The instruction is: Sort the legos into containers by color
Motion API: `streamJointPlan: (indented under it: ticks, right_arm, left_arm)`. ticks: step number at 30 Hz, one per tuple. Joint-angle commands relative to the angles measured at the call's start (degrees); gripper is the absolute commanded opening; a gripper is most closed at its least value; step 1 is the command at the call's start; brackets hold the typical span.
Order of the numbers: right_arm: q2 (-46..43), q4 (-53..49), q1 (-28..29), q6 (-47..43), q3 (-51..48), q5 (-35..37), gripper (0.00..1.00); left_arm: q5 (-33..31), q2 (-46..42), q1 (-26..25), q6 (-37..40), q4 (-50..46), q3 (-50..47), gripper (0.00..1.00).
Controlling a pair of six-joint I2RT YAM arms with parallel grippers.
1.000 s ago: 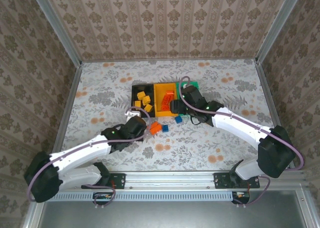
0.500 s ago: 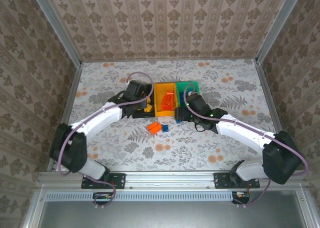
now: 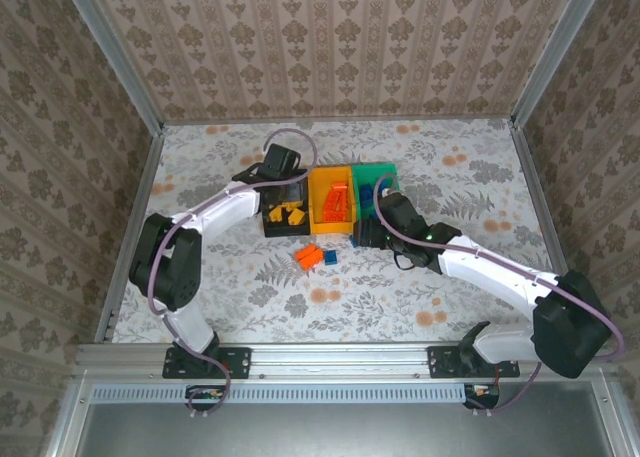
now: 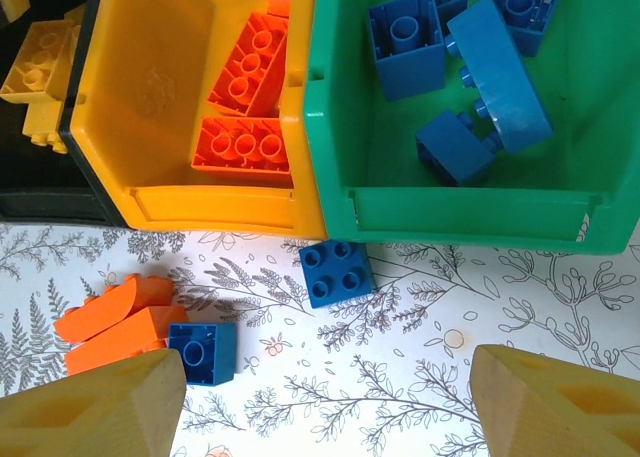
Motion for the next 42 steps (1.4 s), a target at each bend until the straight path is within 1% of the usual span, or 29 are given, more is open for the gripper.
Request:
streamJointPlan:
  ticks: [1, 5, 6, 10, 12, 15, 18, 22, 27, 30, 35, 42]
  right_arm:
    - [-1.17, 0.01, -0.34, 0.55, -0.55, 0.01, 0.77]
    - [0.13, 0.76, -0.3, 0.22, -0.55, -0.9, 0.77]
    - [0.53, 1.01, -0.3, 0.22, -0.55, -1.16, 0.77]
    - [1.87, 2.04, -0.3, 0.22, -0.73, -2.05, 0.77]
    - [2.5, 2.41, -0.3, 0.26, -0.68, -2.27, 0.77]
    - [2.92, 2.69, -0.3, 0.39, -0.53, -2.36, 0.77]
    - [2.78, 2.79, -0.3, 0.5, -0.55, -2.3, 0.77]
    - [2.17, 2.02, -0.3, 0.25, -0.59, -1.93, 0.77]
    - [0.83, 1.55, -0.3, 0.06, -1.01, -1.1, 0.77]
    - [0.47, 1.45, -0.33, -0.14, -1.01, -0.88, 0.77]
    - [0.55, 1.8, -0.31, -0.22, -1.04, -0.87, 0.77]
    - [0.65, 2.22, -0.37, -0.05, -1.17, -1.11, 0.77]
  left_arm:
    - [1.65, -8.08, -1.76, -1.07, 0.26, -3.55, 0.83]
    - [3.7, -15.44, -5.31, -2.23, 1.19, -10.27, 0.92]
    - [3.61, -17.03, -6.66, -2.43, 1.12, -11.95, 0.99]
    - [2.94, -20.81, -11.9, -3.81, 1.09, -17.21, 1.0]
    - [4.3, -21.53, -14.15, -5.29, 2.68, -20.16, 1.0]
    - [5.15, -21.13, -15.91, -7.36, 6.51, -24.14, 1.0]
    - [6.83, -18.7, -16.52, -8.61, 10.34, -26.48, 0.99]
    - [6.94, -15.09, -17.22, -9.87, 12.04, -27.62, 0.96]
    - [5.02, -13.21, -17.11, -12.02, 10.92, -29.88, 0.84]
    - [3.95, -14.09, -17.08, -12.81, 9.12, -31.69, 0.79]
    - [2.3, -18.55, -16.38, -14.0, 4.75, -35.79, 0.72]
    - [0.22, -31.72, -15.59, -15.42, -3.98, -41.14, 0.7]
